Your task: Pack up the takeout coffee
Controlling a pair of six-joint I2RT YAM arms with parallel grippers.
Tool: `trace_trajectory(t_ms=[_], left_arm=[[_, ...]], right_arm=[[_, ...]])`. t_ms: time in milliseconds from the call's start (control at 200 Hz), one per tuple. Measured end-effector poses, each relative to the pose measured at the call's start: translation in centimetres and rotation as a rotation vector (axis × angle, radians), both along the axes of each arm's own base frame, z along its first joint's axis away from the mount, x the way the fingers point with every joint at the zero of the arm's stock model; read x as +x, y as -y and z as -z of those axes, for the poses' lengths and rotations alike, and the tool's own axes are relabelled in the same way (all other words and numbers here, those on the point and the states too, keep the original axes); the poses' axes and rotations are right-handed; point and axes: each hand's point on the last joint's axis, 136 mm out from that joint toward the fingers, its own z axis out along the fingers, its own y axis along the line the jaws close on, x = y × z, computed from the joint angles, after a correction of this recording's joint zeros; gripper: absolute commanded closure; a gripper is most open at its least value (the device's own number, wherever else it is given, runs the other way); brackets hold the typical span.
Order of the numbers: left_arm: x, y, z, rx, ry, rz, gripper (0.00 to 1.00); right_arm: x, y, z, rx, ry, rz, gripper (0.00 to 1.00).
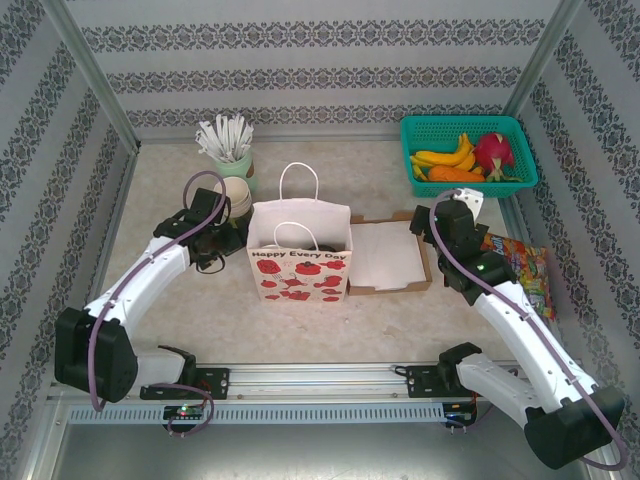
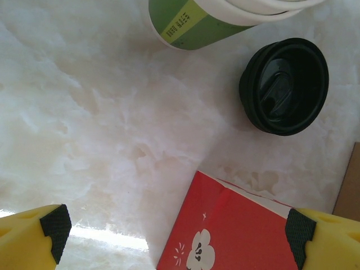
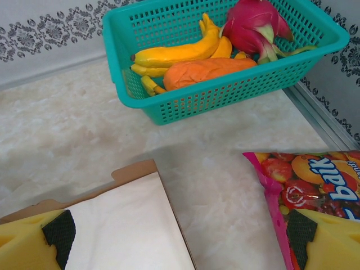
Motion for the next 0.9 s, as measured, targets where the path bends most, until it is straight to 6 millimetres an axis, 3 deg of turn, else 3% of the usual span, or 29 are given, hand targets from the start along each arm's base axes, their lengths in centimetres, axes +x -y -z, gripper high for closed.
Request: trace_trajectory(t_ms=[125, 275, 400, 490, 655, 819, 899], left_arm=[[0.0, -0.3, 0.1, 0.025, 0.002, -0.007, 0.00], [-0.3, -2.8, -1.5, 0.131, 0.062, -0.075, 0.00], [-0.9, -7.0, -4.4, 0.286, 0.187, -0.196, 0.00], [-2.2, -10.9, -4.9, 0.427, 0.227, -0.313, 0.00], [-3.2, -14.9, -2.9, 0.645, 0.253, -0.360, 0.00], [-2.1, -17.9, -0.2, 0.730, 0.241, -0.380, 0.00], [-1.3, -19.0, 2.5, 0.703, 0.216, -0.358, 0.00]], right_arm=[[0.2, 0.1, 0.0, 0.005, 0.009, 0.002, 0.02], [0.4, 0.5, 1.0, -0.018, -0.001, -0.006, 0.02], [0.4, 1.3, 2.6, -0.068, -0.028, -0.010, 0.02], [0.4, 1.7, 4.2, -0.104, -0.050, -0.030, 0.02], [0.4, 2.6, 7.1, -0.117, -0.073, -0.038, 0.02], [0.9, 4.1, 9.1, -0.118, -0.088, -0.008, 0.02], [1.4, 4.7, 9.7, -0.112, -0.092, 0.005, 0.02]])
